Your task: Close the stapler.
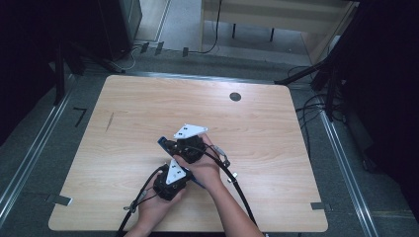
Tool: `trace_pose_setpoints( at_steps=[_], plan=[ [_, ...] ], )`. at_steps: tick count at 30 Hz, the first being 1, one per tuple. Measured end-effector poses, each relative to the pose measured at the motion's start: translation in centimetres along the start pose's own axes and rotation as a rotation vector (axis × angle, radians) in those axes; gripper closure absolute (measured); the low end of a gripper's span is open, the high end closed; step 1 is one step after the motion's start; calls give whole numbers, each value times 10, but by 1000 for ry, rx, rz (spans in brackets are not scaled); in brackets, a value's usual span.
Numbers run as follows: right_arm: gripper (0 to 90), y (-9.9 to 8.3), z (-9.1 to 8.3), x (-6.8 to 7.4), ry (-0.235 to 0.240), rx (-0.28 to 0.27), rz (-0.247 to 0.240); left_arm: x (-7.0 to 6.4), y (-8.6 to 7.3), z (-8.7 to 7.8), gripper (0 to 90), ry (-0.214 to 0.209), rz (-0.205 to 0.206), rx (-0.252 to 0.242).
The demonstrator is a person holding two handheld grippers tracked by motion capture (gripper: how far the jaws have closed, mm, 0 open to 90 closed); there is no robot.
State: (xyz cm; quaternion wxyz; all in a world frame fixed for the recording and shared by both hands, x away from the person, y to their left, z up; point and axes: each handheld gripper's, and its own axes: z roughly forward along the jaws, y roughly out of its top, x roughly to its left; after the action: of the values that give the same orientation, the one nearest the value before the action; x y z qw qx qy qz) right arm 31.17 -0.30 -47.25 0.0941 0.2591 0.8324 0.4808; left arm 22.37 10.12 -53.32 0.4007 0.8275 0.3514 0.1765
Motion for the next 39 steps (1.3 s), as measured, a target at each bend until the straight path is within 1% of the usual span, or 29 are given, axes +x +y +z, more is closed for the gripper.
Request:
trace_pose_setpoints(
  at_steps=[5, 11, 14, 20, 30, 36, 39],
  plan=[
    [900, 0, 5, 0, 1, 7, -3, 0, 0, 0, 900, 1, 1, 1],
    [900, -1, 10, -1, 2, 33, -11, 0, 0, 0, 900, 2, 3, -1],
    [900, -2, 12, -1, 3, 34, -5, 0, 0, 0, 900, 1, 3, 0],
    [900, -4, 16, -2, 2, 53, -17, 0, 0, 0, 900, 0, 3, -2],
    [900, -7, 22, -4, 3, 71, -12, 0, 0, 0, 900, 0, 3, -1],
    [900, -13, 31, -1, -15, 121, -33, 0, 0, 0, 900, -1, 4, 1],
    [900, -14, 34, -2, -12, 126, -26, 0, 0, 0, 900, -1, 5, 2]
  ],
)
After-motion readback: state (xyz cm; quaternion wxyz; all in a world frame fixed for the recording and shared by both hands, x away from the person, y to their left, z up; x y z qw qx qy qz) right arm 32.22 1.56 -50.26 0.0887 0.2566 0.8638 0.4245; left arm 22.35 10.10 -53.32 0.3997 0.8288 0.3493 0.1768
